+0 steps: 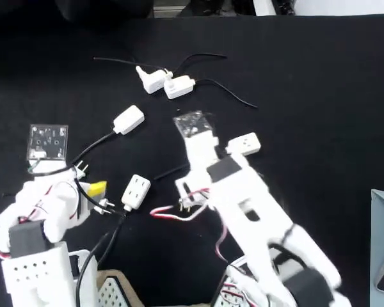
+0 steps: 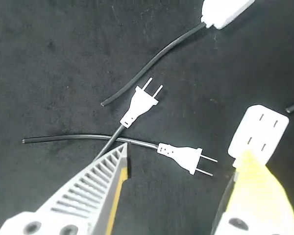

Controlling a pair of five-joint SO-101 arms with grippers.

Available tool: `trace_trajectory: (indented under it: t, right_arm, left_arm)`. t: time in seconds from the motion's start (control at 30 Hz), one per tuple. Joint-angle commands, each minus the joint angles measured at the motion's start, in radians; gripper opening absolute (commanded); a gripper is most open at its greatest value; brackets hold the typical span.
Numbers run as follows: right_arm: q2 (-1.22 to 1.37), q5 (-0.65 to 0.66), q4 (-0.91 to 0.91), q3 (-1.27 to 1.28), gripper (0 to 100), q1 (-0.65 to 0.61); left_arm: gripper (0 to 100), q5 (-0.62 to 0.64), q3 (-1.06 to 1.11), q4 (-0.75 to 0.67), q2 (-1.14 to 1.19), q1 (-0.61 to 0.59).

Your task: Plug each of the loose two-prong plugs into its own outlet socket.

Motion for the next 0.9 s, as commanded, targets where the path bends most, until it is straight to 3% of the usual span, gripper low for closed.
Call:
trace_trajectory:
  t: [0.0,0.53,0.73,0.87]
  right_arm:
    - [0.145,-0.020,-0.018,-0.127,24.4,-0.041]
    - [0.449,-0.063,-0.083,-0.248,24.0,-0.044]
    - [0.510,-0.126,-0.074,-0.274,24.0,-0.118]
    - [0.512,-0.127,-0.074,-0.274,16.6,-0.124]
  left_arm:
    - [34,0.002,0.084,-0.061,-0.068,-0.010]
    - [34,0.003,0.343,-0.247,-0.121,-0.001]
    - [34,0.003,0.358,-0.249,-0.121,-0.001]
    - [34,0.003,0.361,-0.244,-0.121,-0.001]
